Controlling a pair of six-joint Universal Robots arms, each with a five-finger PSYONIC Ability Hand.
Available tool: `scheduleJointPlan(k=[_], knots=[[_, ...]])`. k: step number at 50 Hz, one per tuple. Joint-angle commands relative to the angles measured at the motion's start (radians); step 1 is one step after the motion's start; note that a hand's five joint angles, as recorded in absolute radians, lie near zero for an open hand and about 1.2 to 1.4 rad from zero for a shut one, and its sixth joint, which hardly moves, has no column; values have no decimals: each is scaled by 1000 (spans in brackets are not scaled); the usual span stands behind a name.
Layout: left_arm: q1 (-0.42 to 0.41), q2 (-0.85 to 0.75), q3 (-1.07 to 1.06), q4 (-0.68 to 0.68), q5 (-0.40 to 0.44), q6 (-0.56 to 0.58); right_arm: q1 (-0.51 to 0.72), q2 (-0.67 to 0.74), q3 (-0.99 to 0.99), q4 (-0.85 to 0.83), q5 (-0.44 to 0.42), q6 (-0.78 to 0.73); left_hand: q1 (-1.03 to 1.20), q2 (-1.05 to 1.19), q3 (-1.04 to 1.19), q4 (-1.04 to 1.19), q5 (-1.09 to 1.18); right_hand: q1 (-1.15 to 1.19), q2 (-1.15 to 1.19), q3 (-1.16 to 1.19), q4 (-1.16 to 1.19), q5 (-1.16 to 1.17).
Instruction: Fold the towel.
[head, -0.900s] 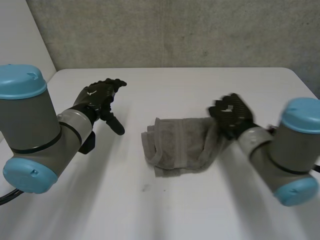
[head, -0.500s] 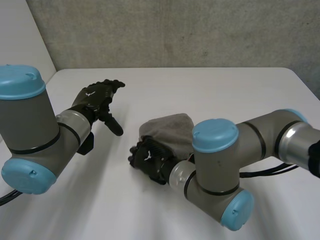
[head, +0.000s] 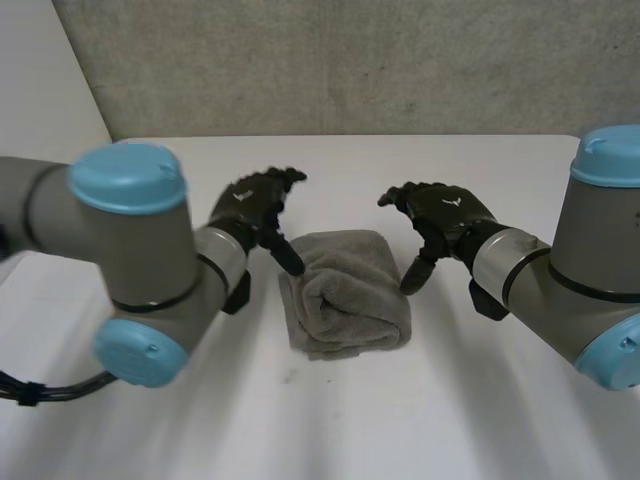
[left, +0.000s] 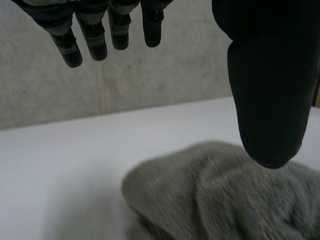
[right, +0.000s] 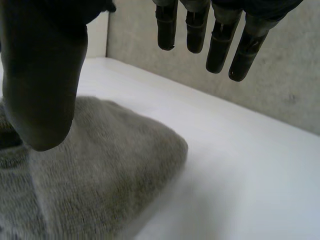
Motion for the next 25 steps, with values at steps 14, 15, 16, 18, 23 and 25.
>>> scheduleJointPlan(k=[14,15,16,18,23,25], knots=[[-34,-211,32,-64,-66,19,-5,270,-102,6,-8,-20,-1,9,8,8,-29,-58,-83,-78,-82,-55],[-31,-211,20,-64,-65,19,1,292,-112,2,-8,-25,-1,9,8,8,-29,-58,-83,-78,-82,-55],[-31,-211,20,-64,-65,19,4,310,-125,0,-8,-37,-1,9,8,8,-29,-58,-83,-78,-82,-55],[-31,-210,11,-63,-65,19,4,322,-135,0,-8,-57,-1,9,8,8,-29,-58,-83,-78,-82,-55],[-31,-201,9,-66,-66,17,5,332,-137,0,-8,-123,-1,9,8,8,-29,-58,-83,-78,-82,-55],[-31,-198,11,-64,-66,19,5,326,-135,2,-8,-134,-1,9,8,8,-29,-58,-83,-78,-82,-55]])
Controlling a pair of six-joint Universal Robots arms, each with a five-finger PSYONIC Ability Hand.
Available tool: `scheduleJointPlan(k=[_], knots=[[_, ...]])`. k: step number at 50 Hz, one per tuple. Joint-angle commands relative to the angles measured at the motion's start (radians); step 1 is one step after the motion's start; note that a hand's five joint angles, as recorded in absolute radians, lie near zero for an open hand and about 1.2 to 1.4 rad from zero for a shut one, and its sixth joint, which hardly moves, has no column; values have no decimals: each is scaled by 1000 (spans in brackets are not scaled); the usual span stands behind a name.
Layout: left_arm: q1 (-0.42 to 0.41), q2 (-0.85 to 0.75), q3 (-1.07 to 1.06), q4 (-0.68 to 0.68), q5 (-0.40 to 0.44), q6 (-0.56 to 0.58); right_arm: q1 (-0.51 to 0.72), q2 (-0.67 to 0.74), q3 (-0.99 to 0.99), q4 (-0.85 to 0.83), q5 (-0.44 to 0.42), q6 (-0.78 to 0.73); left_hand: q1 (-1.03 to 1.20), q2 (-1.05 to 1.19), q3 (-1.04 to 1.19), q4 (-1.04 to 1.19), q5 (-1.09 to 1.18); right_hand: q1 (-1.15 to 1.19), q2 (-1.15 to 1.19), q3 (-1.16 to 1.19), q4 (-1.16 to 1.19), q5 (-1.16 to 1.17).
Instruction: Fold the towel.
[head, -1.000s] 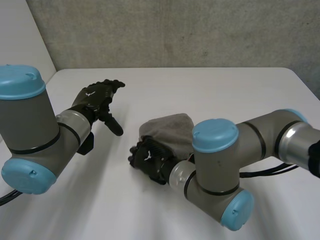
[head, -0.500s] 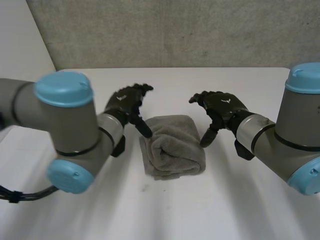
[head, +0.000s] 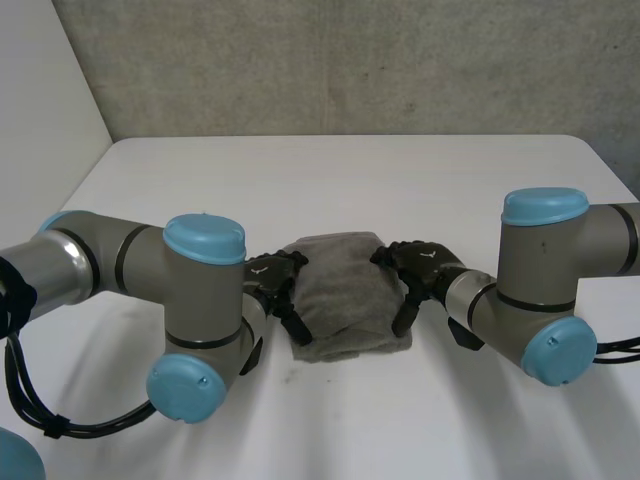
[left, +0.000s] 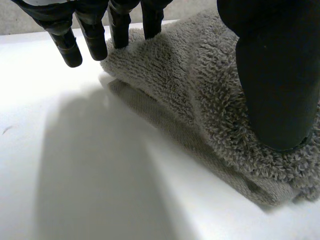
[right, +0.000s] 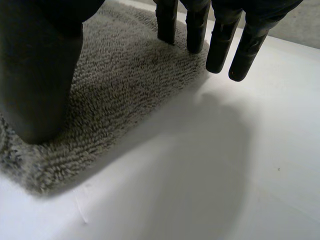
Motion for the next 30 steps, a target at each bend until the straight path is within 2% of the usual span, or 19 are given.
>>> scheduleJointPlan(k=[1,8,15,16,20,21,26,30], knots=[[-1,21,-3,-2,0,0,1,-7,-1,1,2,-63,-2,9,8,8,-29,-46,-83,-78,-82,-55],[0,103,7,-11,0,0,3,-95,4,4,5,-61,-2,9,8,8,-29,-46,-83,-78,-82,-55],[23,303,20,-69,3,28,-23,-340,12,1,40,-59,-2,9,8,8,-29,-46,-83,-78,-82,-55],[49,352,20,-90,2,56,-23,-340,12,1,40,-59,-2,9,8,8,-29,-46,-83,-78,-82,-55],[158,485,18,-144,3,159,-103,-467,10,9,130,-63,-2,9,8,8,-29,-46,-83,-78,-82,-55],[158,485,18,-144,3,159,-115,-495,13,10,165,-63,-2,9,8,8,-29,-46,-83,-78,-82,-55],[211,568,20,-175,3,202,-120,-544,38,35,224,-72,-2,9,8,8,-29,-46,-83,-78,-82,-55],[217,623,12,-183,3,202,-119,-583,45,61,227,-70,-2,9,8,8,-29,-46,-83,-78,-82,-55]])
